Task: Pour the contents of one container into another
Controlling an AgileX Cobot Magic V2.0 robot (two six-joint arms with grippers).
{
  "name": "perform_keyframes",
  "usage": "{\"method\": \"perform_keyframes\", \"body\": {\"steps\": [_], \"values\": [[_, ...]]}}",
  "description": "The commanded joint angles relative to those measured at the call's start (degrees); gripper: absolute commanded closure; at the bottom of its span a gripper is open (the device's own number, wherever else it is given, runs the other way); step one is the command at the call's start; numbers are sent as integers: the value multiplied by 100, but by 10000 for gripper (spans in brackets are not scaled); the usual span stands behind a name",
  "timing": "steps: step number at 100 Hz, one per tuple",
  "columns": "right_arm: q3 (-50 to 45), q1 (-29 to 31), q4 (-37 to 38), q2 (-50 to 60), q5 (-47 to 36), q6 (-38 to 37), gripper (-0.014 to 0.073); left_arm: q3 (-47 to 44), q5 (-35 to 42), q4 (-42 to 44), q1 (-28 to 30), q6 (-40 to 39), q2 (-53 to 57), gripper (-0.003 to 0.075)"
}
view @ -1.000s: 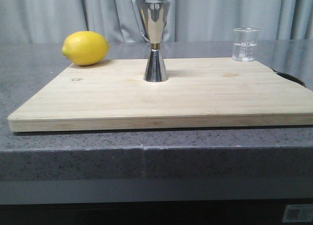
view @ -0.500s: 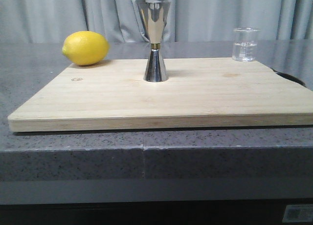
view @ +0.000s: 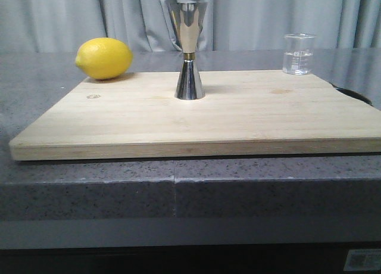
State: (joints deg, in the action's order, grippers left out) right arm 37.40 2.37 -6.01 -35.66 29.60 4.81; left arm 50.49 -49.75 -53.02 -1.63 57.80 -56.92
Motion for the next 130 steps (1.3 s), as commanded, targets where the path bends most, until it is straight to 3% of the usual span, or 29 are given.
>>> {"method": "perform_keyframes", "body": {"steps": [1,20,55,130], "values": [[201,36,-41,-154,-377,25,51,198,-62,-1453,-25,1353,-396,134],[201,36,-52,-425,-387,25,51,198,-187,-2475,-494,3254,-1313,134],[206,36,-52,-579,-398,25,51,258,-440,-4693,-1233,5843,-2926,134],[206,36,-52,-579,-421,25,51,2011,-470,-4949,-2138,5979,-4851,142]]}}
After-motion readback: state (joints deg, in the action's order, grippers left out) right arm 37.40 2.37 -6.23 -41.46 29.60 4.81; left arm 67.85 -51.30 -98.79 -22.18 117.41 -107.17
